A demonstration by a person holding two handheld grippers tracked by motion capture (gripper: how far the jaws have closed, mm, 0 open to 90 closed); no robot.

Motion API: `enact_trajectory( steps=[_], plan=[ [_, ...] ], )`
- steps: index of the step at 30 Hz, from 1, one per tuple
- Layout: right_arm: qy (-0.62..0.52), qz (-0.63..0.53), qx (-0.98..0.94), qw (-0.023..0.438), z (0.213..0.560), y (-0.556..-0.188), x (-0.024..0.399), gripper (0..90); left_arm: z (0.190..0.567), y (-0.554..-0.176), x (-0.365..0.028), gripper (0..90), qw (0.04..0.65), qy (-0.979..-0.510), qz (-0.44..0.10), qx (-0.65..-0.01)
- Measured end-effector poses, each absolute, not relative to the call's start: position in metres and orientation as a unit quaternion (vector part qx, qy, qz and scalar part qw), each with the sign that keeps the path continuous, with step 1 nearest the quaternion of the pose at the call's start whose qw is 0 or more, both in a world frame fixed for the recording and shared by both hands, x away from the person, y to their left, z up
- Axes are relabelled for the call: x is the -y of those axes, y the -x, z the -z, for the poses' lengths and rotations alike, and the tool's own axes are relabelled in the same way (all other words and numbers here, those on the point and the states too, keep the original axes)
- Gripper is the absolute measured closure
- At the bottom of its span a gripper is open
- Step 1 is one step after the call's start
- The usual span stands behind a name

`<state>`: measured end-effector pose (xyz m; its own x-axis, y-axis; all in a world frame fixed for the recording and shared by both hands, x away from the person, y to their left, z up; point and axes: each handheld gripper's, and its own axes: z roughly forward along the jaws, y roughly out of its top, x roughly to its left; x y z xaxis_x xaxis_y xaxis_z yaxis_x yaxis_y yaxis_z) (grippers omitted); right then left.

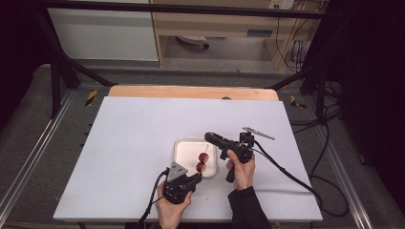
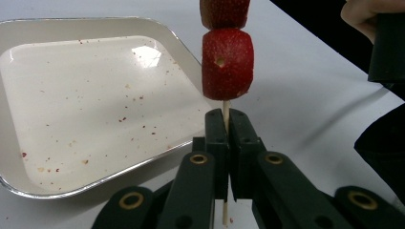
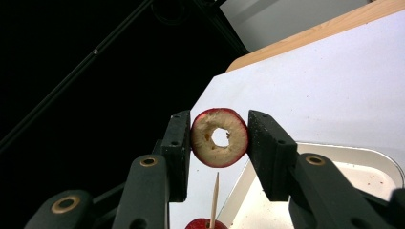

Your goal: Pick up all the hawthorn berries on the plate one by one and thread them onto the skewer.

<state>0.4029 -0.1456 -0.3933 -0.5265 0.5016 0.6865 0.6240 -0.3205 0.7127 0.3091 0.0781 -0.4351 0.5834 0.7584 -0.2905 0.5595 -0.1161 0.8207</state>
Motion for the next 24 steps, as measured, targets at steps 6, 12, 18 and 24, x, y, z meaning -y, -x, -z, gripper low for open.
enact_trajectory(
  steps=[6, 12, 18, 24],
  plan=[
    [0.486, 0.652, 0.580, 0.050, 0.3943, -0.4025, 0.1444, 61.9, 0.4354, -0.3096, -0.0783, 87.9, 0.496, -0.738, -0.099, -0.447],
    [0.485, 0.652, 0.581, 0.050, 0.3955, -0.4025, 0.1436, 61.9, 0.4356, -0.3102, -0.0784, 87.9, 0.496, -0.736, -0.099, -0.450],
    [0.485, 0.649, 0.584, 0.054, 0.3978, -0.4019, 0.1419, 61.9, 0.4361, -0.3108, -0.0782, 87.9, 0.501, -0.729, -0.096, -0.457],
    [0.488, 0.649, 0.581, 0.057, 0.4003, -0.4000, 0.1393, 61.9, 0.4368, -0.3118, -0.0768, 87.9, 0.504, -0.723, -0.091, -0.464]
  ],
)
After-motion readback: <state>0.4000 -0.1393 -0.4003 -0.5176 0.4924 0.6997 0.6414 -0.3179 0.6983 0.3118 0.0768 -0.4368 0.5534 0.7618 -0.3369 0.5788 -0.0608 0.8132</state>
